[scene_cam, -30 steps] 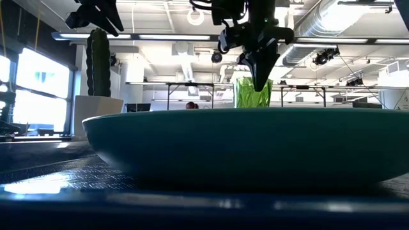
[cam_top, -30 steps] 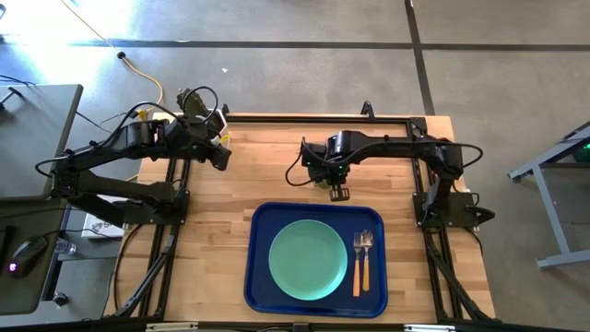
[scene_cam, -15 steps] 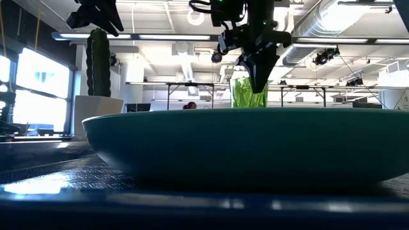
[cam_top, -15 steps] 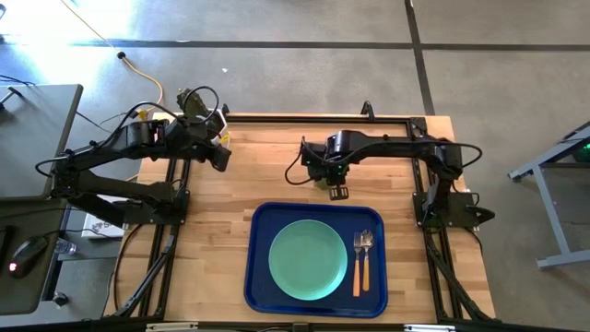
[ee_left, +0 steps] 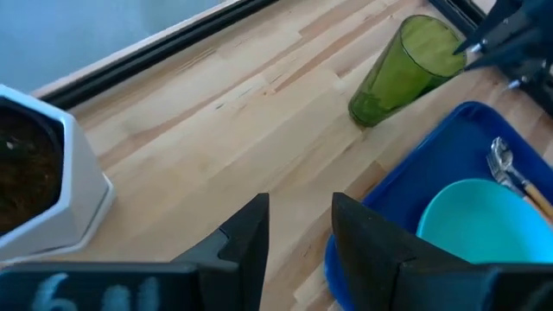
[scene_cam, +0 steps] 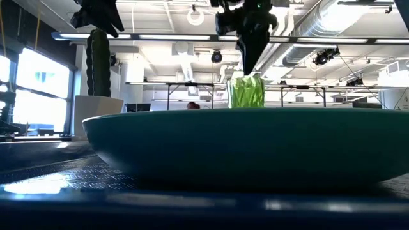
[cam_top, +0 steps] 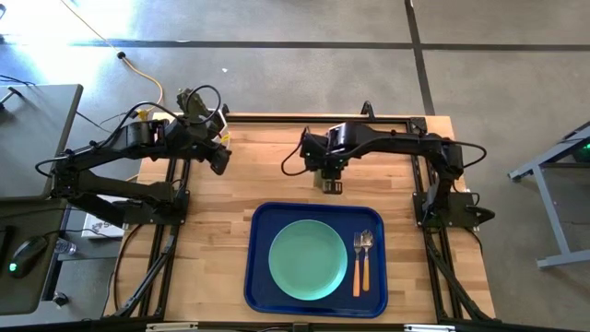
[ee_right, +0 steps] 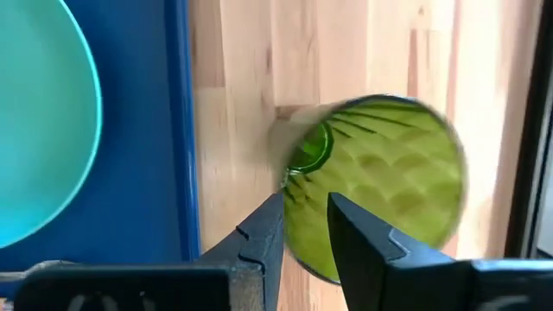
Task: Pick and place plate/cup/fork/spoon on tray
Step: Put the green cup on the blue tray to the top left of the green plate
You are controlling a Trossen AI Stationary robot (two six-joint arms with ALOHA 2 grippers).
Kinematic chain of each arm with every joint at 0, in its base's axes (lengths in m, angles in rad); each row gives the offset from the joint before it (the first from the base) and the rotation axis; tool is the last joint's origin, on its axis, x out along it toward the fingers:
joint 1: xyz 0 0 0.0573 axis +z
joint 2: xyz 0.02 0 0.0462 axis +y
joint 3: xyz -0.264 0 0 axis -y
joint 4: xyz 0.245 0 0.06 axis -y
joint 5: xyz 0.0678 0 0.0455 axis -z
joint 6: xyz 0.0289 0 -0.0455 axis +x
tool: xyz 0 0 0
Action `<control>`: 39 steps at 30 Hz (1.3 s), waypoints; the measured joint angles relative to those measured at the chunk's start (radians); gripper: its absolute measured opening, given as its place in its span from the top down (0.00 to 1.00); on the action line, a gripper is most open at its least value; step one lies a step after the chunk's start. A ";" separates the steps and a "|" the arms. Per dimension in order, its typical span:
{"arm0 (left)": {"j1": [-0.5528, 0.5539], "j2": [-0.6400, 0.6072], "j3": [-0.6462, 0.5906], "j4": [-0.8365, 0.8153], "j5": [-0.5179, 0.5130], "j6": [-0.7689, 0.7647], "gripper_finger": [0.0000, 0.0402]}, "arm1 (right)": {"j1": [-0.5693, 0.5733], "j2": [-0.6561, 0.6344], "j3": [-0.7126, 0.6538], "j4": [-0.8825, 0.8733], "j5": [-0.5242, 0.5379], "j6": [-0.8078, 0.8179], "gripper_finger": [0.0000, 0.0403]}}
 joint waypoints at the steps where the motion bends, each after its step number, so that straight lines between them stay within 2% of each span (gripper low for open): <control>1: 0.000 0.000 0.000 0.000 0.000 0.014 0.70 | -0.001 0.000 0.015 -0.008 0.000 0.003 0.79; 9: 0.001 0.000 0.000 0.013 -0.015 0.136 0.62 | -0.001 0.000 0.125 -0.045 -0.001 0.067 0.79; 12: 0.001 0.000 -0.001 0.073 -0.002 0.250 0.62 | -0.001 0.000 0.179 -0.074 -0.001 0.111 0.79; 16: 0.001 0.000 -0.001 0.218 0.068 0.454 0.62 | 0.005 0.000 0.282 -0.110 0.011 0.204 0.79; 20: 0.001 0.000 -0.001 0.357 0.117 0.633 0.62 | 0.031 0.000 0.393 -0.121 0.090 0.311 0.79; 26: 0.000 0.000 -0.001 0.545 0.178 0.847 0.62 | 0.066 0.000 0.565 -0.133 0.306 0.476 0.79; 29: 0.000 0.010 -0.001 0.623 0.182 0.929 0.62 | 0.070 -0.052 0.523 -0.047 0.371 0.505 0.79; 34: 0.003 0.049 0.001 0.721 0.215 1.045 0.62 | 0.068 -0.098 0.523 -0.019 0.373 0.588 0.79; 39: 0.005 0.130 0.049 0.723 0.228 1.121 0.62 | 0.068 -0.113 0.522 -0.019 0.417 0.609 0.79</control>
